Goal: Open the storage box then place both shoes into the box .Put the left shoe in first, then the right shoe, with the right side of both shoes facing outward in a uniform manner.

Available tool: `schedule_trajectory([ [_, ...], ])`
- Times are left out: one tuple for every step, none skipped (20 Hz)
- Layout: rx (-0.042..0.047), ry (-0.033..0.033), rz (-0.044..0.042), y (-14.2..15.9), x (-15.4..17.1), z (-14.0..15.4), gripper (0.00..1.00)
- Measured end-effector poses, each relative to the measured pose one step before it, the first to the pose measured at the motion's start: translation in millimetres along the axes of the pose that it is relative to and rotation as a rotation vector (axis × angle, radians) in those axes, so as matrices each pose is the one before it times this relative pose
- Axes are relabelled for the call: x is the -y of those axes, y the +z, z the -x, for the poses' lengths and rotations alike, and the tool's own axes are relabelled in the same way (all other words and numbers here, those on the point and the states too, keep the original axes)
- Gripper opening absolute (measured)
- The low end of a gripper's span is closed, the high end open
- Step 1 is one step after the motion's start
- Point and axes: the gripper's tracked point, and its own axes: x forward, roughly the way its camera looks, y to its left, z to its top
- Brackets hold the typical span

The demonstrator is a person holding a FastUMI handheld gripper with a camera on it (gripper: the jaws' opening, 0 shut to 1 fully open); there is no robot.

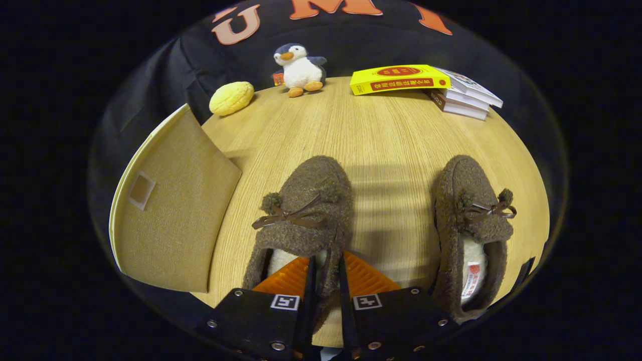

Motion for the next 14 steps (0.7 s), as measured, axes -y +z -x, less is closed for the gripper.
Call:
schedule_trajectory([
  [-0.01005, 0.00624, -0.01857, -0.95, 0.11, 0.25, 0.19],
  [-0.0166, 0.00863, -0.02449, -0.54, 0.12, -0.05, 0.17],
  [-0.01622, 0.00745, -0.03095, -0.38, 1.08, 0.2, 0.17],
  [-0.0123, 0.00085, -0.03538, 0.16, 1.14, 1.11, 0.17],
  [0.00321, 0.00281, -0.03348, 3.21, -0.71, 2.95, 0.09],
  [0.01099, 0.00515, -0.01561, 3.91, -2.24, 3.97, 0.07],
  [0.01059, -0.00384, 0.00222, 2.57, -0.33, 6.01, 0.04],
  [0.00885, -0.00399, 0.01209, 2.76, -1.43, 5.56, 0.04],
  [0.00674, 0.0055, 0.01048, 1.99, -4.47, 5.79, 0.04],
  [0.00523, 0.01402, -0.00235, 2.13, -6.54, 6.82, 0.04],
  [0.00613, 0.0206, -0.00858, 2.77, -7.89, 6.53, 0.04],
  [0.00865, 0.01799, -0.01131, 4.16, -8.69, 7.28, 0.04],
  [0.00829, 0.01642, -0.00674, 3.84, -7.82, 7.86, 0.04],
  [0.01208, 0.00993, -0.00399, 5.1, -8.53, 7.63, 0.04],
])
